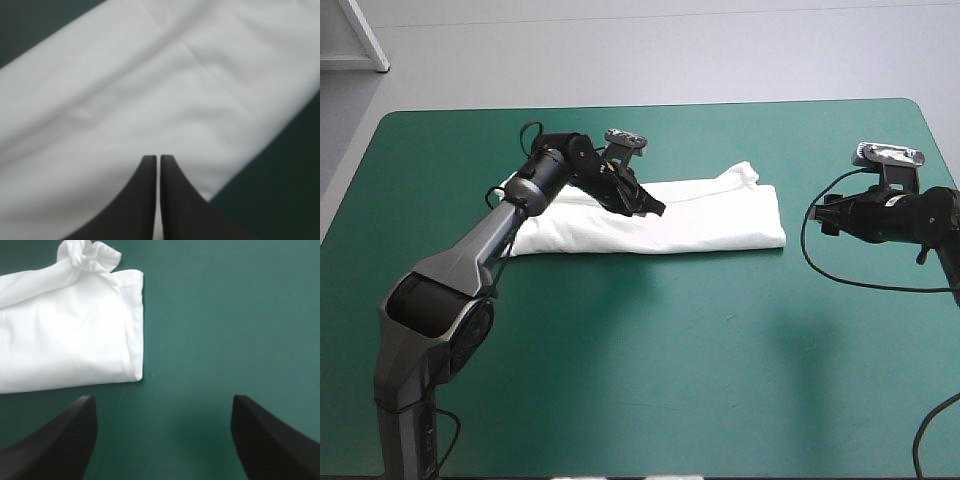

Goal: Fold the cloth

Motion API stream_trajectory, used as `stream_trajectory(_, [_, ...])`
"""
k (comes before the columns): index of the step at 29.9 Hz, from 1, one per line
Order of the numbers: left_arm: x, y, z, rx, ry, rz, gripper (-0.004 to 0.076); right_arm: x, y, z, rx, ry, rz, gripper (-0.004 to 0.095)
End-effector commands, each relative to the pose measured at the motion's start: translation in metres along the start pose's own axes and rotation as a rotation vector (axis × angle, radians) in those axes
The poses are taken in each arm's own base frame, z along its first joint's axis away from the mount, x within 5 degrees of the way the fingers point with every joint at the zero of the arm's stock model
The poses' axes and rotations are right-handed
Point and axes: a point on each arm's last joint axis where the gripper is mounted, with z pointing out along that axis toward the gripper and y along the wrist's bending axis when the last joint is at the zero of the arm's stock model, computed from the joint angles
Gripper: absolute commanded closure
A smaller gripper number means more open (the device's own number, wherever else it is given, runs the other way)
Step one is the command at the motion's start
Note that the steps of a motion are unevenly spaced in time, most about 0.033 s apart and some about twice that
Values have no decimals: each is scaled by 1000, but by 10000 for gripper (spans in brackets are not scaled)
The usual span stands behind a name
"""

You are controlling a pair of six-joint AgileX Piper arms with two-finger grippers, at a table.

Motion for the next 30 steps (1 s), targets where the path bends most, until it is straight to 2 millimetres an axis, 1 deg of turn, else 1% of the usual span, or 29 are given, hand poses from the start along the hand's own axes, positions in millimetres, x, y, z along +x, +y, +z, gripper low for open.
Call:
stream_trajectory(1, [-11,-8,-5,-36,-82,-8,705,-12,5,-7,-47,-94,16,210])
stream_trajectory(4, [-8,-5,12,-91,-47,9,705,-13,7,7,-103,-79,46,210])
stream_trajectory(6, [-6,-4,19,-115,-29,23,705,-13,6,19,-128,-53,65,210])
stream_trajectory(8, [-5,-3,24,-116,-19,24,705,-11,4,41,-153,-11,92,210])
stream_trajectory(13, [-4,-3,25,-117,-18,12,705,-5,-3,90,-186,72,150,210])
stream_trajectory(17, [-4,-3,25,-117,-18,12,705,0,-5,118,-235,111,203,210])
stream_trajectory(20, [-4,-3,25,-117,-18,12,705,3,-4,131,-276,126,247,210])
stream_trajectory(23, [-4,-3,25,-117,-20,12,705,5,-2,141,-321,125,291,210])
stream_trajectory(30, [-5,-3,25,-118,-22,11,705,9,18,155,-375,125,288,211])
